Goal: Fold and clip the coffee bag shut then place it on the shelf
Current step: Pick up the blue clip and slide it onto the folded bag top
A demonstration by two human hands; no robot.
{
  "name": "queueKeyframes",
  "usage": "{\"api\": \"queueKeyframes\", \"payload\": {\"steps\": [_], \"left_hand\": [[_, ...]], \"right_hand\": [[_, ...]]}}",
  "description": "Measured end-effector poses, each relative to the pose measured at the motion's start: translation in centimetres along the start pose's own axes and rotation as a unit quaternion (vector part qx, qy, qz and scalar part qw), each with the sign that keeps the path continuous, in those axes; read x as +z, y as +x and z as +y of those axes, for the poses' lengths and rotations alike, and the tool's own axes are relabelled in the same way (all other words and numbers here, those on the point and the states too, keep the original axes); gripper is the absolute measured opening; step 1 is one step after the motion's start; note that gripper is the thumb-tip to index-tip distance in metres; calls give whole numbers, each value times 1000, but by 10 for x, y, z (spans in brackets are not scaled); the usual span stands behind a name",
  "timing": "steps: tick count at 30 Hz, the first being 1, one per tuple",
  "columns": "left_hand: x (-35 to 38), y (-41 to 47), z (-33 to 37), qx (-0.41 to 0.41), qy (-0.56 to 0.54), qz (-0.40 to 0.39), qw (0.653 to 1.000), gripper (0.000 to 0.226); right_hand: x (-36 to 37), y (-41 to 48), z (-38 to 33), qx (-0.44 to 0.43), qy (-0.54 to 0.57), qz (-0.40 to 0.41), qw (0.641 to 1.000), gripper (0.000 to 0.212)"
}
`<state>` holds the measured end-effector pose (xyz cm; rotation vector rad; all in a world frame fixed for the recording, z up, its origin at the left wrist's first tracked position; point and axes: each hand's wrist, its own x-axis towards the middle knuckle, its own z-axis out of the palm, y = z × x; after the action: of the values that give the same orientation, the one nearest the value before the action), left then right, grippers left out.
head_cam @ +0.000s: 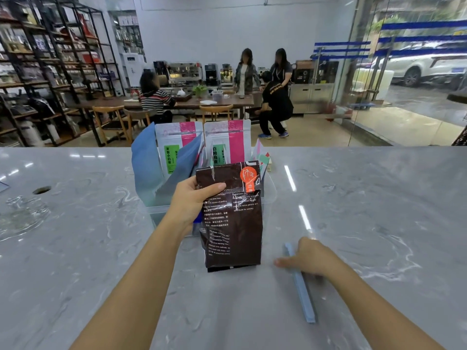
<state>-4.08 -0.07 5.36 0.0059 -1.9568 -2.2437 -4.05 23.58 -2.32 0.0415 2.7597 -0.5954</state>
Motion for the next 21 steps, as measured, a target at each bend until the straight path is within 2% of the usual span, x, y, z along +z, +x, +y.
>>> {"api": "queueKeyframes", "payload": {"steps": [4,7,9,11,17,19,21], "left_hand": [[-1,1,1,0,9,-9,1000,17],[0,-1,1,6,13,-10,1000,16],[1,-2,1,8,9,-8,1000,18],[1,-3,1,7,3,-4,1000,19],[2,-6,2,7,-3,-7,1000,16],[2,-7,3,8,-2,-9,1000,16],[3,-8,4,8,-2,-12,1000,15]], "right_hand": [[7,-3,2,-46,-5,18,999,30],[4,-5,2,-69,146,75,984,27],[-2,-11,-2,-85,291,74,950,27],[-10,-18,-8,-109,348,94,926,24],[-39,-34,-30,-174,370,221,886,20],[-45,-33,-34,-185,324,270,887,23],[-48,-30,-36,-202,231,314,898,24]]}}
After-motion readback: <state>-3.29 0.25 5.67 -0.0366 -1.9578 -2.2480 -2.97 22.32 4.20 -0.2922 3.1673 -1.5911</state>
